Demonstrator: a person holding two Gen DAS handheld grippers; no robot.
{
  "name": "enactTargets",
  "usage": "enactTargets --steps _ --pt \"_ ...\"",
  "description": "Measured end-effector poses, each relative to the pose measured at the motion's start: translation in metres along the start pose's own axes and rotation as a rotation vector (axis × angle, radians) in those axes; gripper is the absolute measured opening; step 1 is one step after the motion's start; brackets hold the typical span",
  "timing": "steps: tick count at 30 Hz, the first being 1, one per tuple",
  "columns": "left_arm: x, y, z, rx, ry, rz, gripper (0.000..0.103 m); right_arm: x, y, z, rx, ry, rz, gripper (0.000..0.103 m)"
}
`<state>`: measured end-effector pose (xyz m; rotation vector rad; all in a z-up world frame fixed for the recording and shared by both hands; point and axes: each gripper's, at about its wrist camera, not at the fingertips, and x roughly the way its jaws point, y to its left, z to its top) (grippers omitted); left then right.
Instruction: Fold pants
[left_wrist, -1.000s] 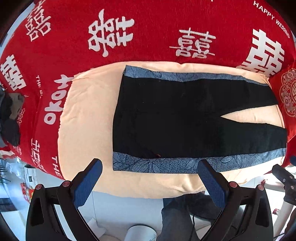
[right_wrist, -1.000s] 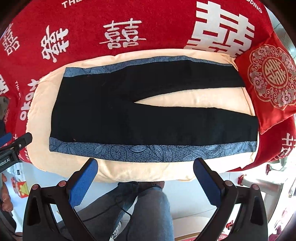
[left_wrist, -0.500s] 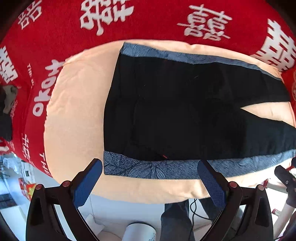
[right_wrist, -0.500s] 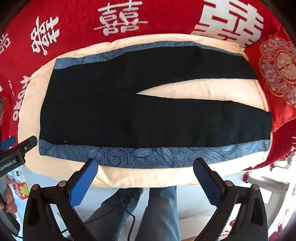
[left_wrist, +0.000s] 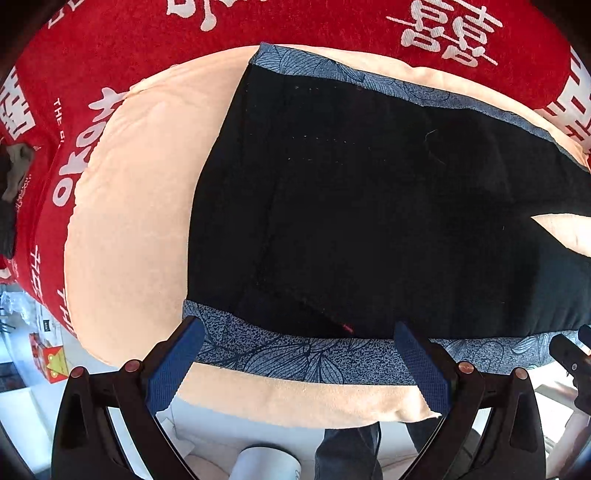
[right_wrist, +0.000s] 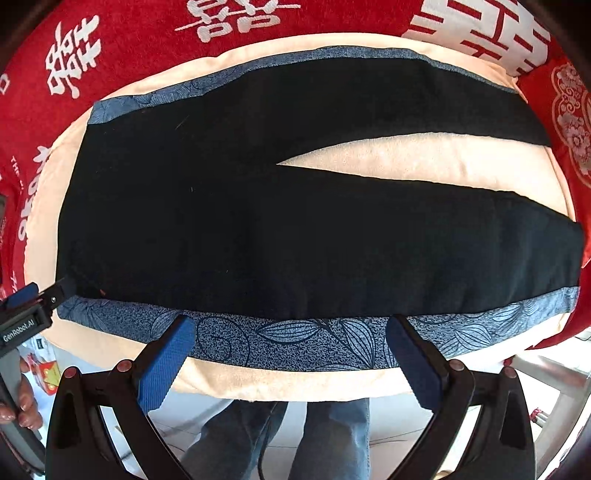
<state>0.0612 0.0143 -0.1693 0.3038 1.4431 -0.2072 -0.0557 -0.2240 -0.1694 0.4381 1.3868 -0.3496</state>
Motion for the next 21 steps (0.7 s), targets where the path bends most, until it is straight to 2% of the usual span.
enactTargets --steps 21 --pt "-0.001 -0.015 -0.001 0.011 -0.006 -0.017 0.103 0.003 -0.015 0.0 0.025 -0.008 0.065 0.103"
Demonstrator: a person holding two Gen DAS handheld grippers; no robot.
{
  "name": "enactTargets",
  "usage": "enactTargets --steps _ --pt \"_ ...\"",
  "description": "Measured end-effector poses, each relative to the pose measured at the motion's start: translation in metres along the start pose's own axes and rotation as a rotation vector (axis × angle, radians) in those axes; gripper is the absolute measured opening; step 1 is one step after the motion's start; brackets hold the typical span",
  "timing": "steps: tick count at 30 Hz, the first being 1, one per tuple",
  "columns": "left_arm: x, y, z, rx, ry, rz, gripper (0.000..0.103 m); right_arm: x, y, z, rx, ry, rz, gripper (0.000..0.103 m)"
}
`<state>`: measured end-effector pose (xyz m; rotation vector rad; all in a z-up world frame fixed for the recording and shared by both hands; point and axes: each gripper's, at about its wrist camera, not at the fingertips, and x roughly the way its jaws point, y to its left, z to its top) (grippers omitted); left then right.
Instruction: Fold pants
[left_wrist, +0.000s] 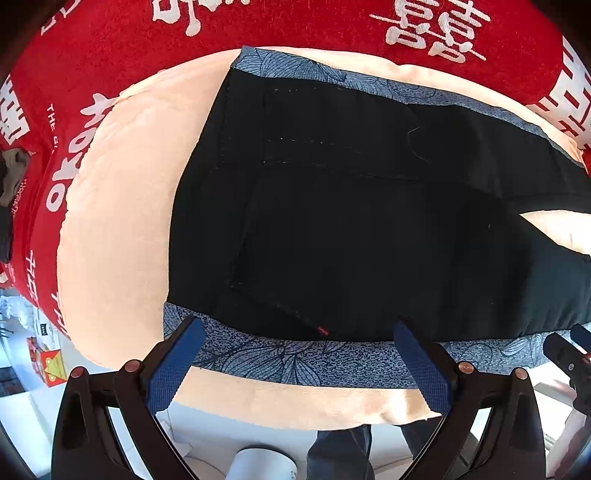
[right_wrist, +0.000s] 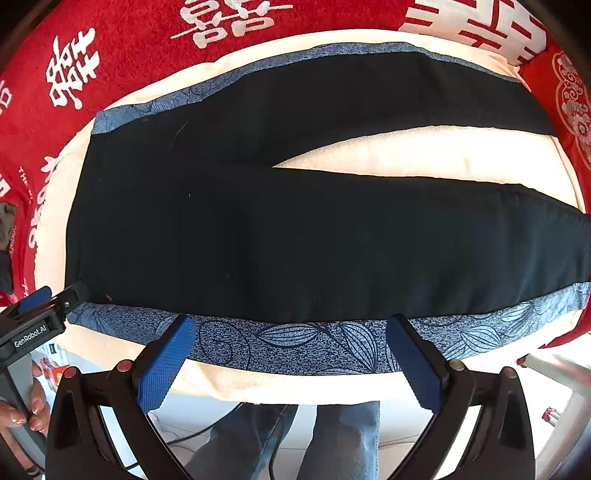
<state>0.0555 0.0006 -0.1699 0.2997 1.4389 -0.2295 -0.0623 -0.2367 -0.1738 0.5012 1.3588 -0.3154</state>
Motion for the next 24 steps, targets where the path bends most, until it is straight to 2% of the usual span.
enactTargets --steps 3,6,10,11,14,17,19,21,24 --pt "-0.001 0.002 -0.001 -0.014 -0.009 -0.016 0.103 -0.001 -0.003 -0.002 0.005 0.0 0.023 0.103" --pt "-0.006 0.01 -0.004 -0.042 -0.032 -0.059 0.103 -0.001 -0.002 -0.004 0.017 0.002 0.104 0.103" --pt "-0.008 0.032 -0.011 -0.104 -0.066 -0.164 0.103 0.002 0.002 -0.009 0.065 0.024 0.371 0.103" --pt "-0.006 0.038 -0.013 -0.12 -0.066 -0.187 0.103 0.006 0.007 -0.014 0.075 0.04 0.46 0.103" --pt "0.003 0.058 -0.022 -0.177 -0.055 -0.251 0.103 0.025 0.019 -0.029 0.097 0.096 0.61 0.103" --pt "0.01 0.068 -0.032 -0.22 -0.036 -0.289 0.103 0.052 0.026 -0.047 0.16 0.157 0.677 0.102" --pt "0.015 0.072 -0.04 -0.244 -0.021 -0.297 0.103 0.068 0.025 -0.054 0.203 0.181 0.705 0.096" --pt "0.019 0.075 -0.048 -0.267 -0.006 -0.31 0.103 0.085 0.028 -0.063 0.233 0.209 0.74 0.082" --pt "0.022 0.078 -0.057 -0.291 0.0 -0.337 0.103 0.104 0.035 -0.067 0.245 0.234 0.765 0.078"
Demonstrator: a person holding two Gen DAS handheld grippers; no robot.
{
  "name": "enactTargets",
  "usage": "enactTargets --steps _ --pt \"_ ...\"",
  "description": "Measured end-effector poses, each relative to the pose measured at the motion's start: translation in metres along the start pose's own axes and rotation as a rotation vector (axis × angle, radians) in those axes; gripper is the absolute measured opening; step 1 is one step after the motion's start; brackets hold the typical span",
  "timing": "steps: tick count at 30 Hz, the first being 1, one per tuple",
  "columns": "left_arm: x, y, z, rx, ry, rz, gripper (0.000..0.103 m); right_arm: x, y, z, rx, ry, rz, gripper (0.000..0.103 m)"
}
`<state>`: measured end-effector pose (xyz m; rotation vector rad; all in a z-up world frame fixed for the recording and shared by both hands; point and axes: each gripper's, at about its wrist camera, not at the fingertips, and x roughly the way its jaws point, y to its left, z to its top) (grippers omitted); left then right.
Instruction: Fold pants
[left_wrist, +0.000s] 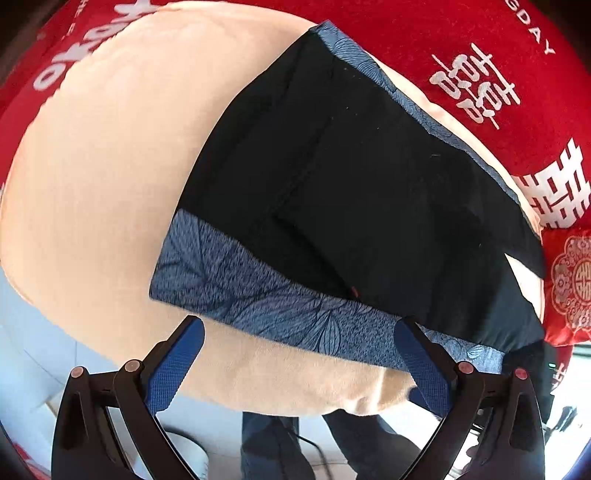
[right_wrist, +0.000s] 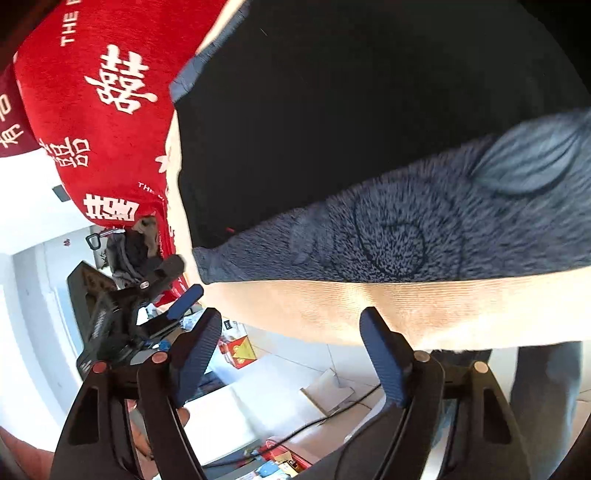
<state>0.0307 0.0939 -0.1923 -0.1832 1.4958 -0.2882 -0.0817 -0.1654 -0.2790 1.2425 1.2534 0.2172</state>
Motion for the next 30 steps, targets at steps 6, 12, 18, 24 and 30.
enactTargets --steps 6,12,18,24,30 --pt "0.006 0.017 -0.008 -0.039 0.013 -0.029 0.103 0.011 -0.02 0.017 0.175 -0.12 0.196 0.026" --pt "0.015 0.022 -0.007 -0.161 0.024 -0.148 0.103 -0.004 0.021 0.029 0.087 -0.115 0.278 0.004" --pt "0.029 0.013 0.014 -0.227 0.002 -0.18 0.064 -0.002 0.026 0.029 -0.003 -0.029 0.17 0.009" --pt "0.034 0.004 0.018 -0.123 0.014 -0.128 0.057 -0.041 -0.025 0.011 0.078 -0.118 0.099 0.05" --pt "0.036 0.0 0.02 -0.079 0.035 -0.107 0.057 -0.086 -0.093 -0.012 0.279 -0.295 0.225 0.05"
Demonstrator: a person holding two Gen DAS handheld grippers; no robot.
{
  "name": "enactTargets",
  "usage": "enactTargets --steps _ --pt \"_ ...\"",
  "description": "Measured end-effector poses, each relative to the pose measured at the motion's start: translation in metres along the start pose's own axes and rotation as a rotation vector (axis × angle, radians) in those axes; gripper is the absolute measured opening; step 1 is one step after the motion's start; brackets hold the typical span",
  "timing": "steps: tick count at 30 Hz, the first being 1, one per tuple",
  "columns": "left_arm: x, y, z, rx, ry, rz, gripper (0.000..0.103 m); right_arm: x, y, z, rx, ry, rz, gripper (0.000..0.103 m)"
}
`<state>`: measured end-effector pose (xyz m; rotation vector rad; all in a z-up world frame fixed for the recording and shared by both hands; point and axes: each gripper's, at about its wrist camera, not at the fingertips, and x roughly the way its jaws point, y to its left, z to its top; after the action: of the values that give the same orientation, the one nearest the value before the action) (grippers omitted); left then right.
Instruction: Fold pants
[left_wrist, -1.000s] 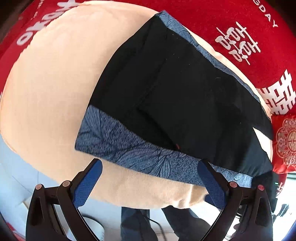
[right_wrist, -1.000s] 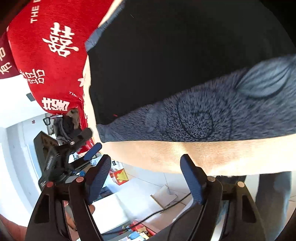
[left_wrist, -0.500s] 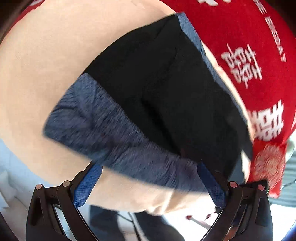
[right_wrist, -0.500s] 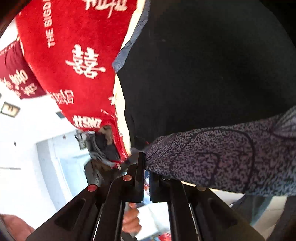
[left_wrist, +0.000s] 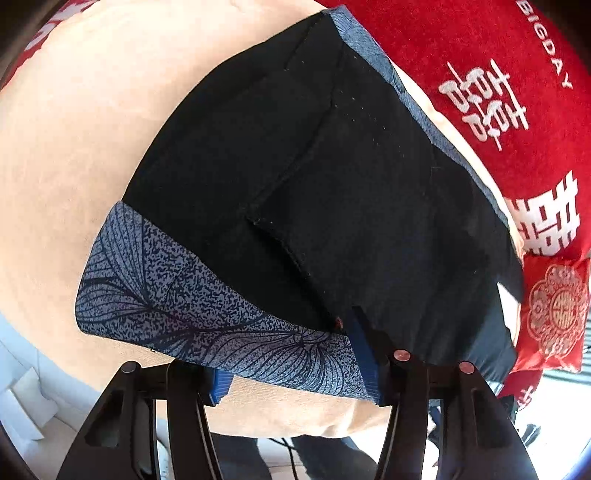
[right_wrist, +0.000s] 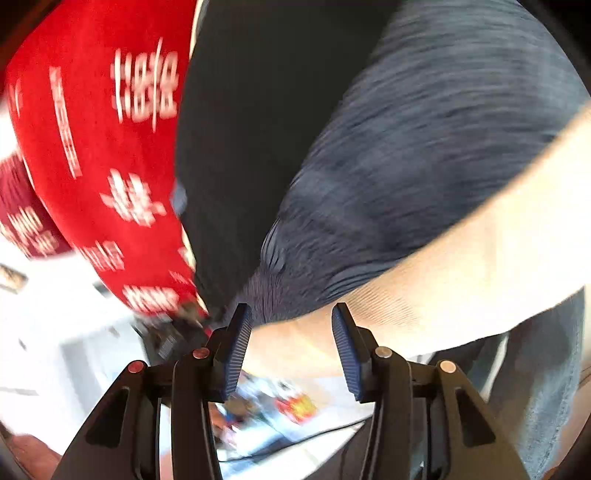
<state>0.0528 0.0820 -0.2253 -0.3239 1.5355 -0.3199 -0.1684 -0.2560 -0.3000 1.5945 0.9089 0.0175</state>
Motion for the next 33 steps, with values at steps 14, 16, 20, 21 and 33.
enactTargets --steps 14,16,20,21,33 --pt "-0.071 -0.03 0.026 -0.02 -0.098 -0.057 0.02 -0.05 0.149 0.038 -0.342 -0.017 -0.135 0.004" --pt "-0.084 -0.046 0.046 -0.025 -0.151 -0.077 0.02 -0.048 0.174 0.064 -0.391 0.031 -0.148 0.004" --pt "-0.086 -0.073 0.091 -0.006 -0.235 -0.092 0.02 -0.03 0.212 0.129 -0.475 0.113 -0.174 0.004" --pt "-0.08 -0.079 0.106 0.007 -0.259 -0.08 0.02 -0.02 0.222 0.154 -0.494 0.137 -0.186 0.004" --pt "-0.017 -0.087 0.217 -0.034 -0.372 0.235 0.052 0.093 0.228 0.291 -0.553 0.206 -0.43 0.057"
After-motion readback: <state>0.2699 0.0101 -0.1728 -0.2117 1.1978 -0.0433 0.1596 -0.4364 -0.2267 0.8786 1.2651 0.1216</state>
